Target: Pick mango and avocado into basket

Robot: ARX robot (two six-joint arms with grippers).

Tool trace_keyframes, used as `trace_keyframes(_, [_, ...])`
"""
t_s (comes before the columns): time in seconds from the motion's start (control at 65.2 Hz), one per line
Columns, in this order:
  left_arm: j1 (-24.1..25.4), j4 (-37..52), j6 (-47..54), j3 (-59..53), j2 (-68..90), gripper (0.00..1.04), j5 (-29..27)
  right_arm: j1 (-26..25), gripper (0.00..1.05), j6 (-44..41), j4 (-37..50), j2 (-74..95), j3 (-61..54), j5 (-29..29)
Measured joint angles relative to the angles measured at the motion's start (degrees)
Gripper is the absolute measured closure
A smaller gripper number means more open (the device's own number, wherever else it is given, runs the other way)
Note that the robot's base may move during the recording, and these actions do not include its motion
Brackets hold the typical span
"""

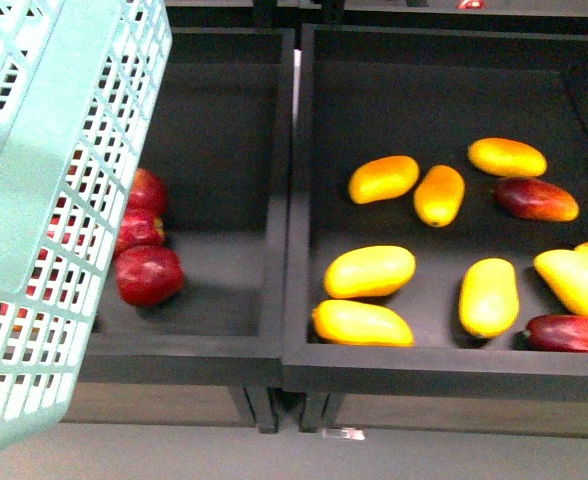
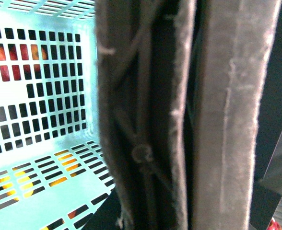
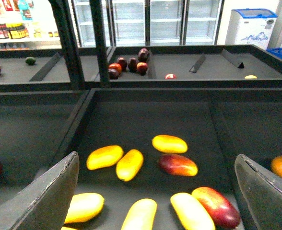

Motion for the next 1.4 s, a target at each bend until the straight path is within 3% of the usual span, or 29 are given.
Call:
trace_keyframes(0.675, [0.5,0.0,0.7,0.0,0.0,0.90,-1.7,-0.1,0.09,0.0,0.0,0.0,0.0,-0.5])
trace_keyframes(0.813, [-0.1,-6.3,10.5,3.2,3.0,0.90,5.6,-0.1,0.09,0.0,0.0,0.0,0.0,-0.2])
trace_keyframes(0.905, [-2.8,-5.3,23.8,5.6,8.1,0.90,8.3,0.0,0.09,0.0,0.0,0.0,0.0,-0.2])
trace_keyframes(0.981, [-5.9,-3.0,31.1,8.8,15.4,0.90,7.2,-0.1,0.09,0.0,0.0,0.0,0.0,-0.2])
trace_keyframes(1.135, [-11.3,-2.4,34.1,16.9,26.9,0.91,6.5,0.0,0.09,0.0,0.0,0.0,0.0,-0.2])
trace_keyframes(1.395, [-23.7,-7.5,37.8,32.0,40.7,0.91,12.9,0.0,0.09,0.0,0.0,0.0,0.0,-0.1])
